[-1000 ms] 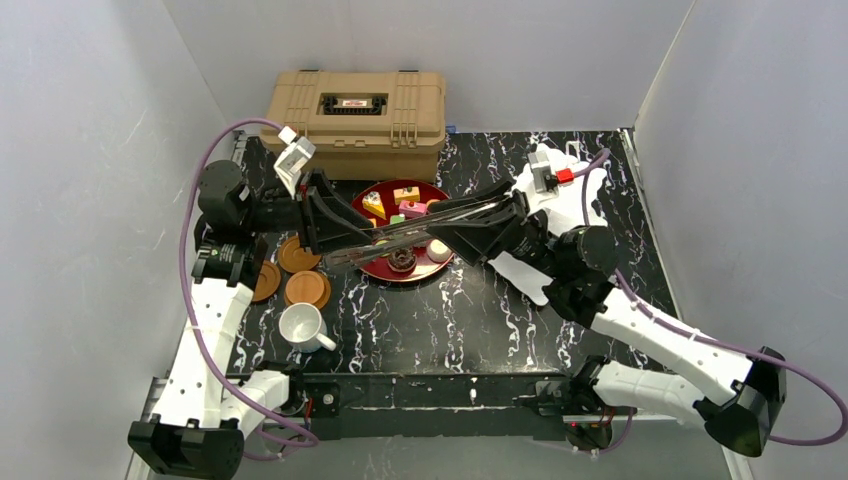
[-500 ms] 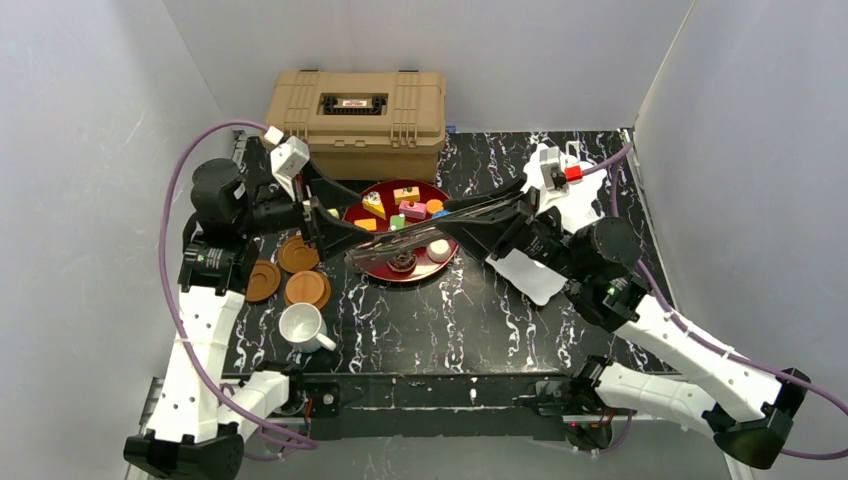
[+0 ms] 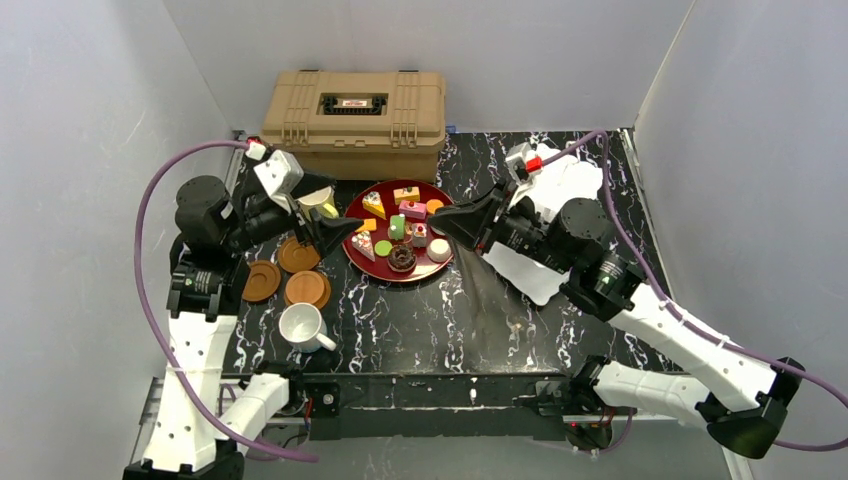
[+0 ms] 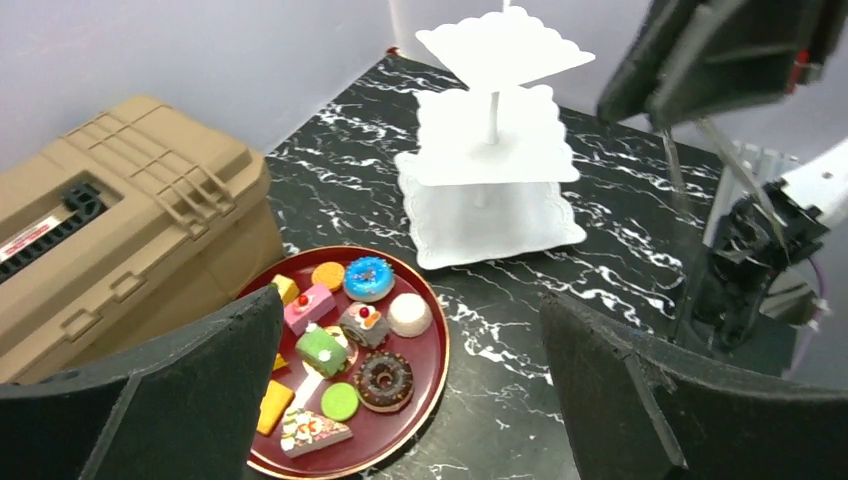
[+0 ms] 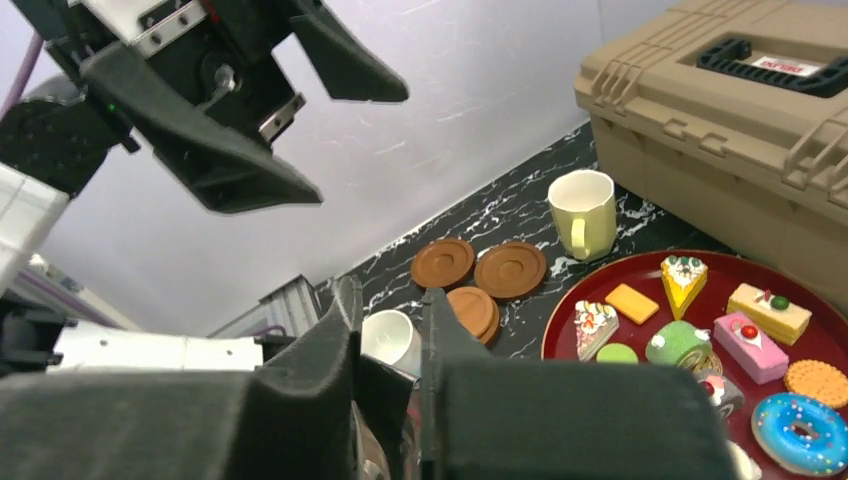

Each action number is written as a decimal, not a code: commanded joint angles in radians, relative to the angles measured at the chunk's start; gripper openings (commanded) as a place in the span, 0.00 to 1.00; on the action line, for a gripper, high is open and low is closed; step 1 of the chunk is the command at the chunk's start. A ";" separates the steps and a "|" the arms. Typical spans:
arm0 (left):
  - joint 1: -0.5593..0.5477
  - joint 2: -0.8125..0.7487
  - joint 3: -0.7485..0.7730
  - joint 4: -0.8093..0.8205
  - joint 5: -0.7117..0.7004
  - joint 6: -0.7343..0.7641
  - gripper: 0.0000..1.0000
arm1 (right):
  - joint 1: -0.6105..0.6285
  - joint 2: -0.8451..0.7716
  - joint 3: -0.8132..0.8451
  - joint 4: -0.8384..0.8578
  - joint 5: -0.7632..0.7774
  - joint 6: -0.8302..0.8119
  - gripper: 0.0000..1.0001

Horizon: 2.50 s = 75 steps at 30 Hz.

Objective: Serve the afternoon tea
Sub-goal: Pick up the clamp from the center of the board.

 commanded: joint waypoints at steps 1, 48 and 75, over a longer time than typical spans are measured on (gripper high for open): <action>0.005 -0.011 -0.016 -0.087 0.227 0.079 0.98 | 0.004 -0.021 0.071 0.013 0.060 -0.011 0.01; -0.347 -0.173 -0.428 0.078 -0.217 -0.138 0.82 | 0.639 0.730 0.503 0.926 1.462 -0.969 0.01; -0.347 -0.210 -0.383 0.050 -0.341 0.086 0.00 | 0.629 0.372 0.420 -0.049 1.381 -0.172 0.92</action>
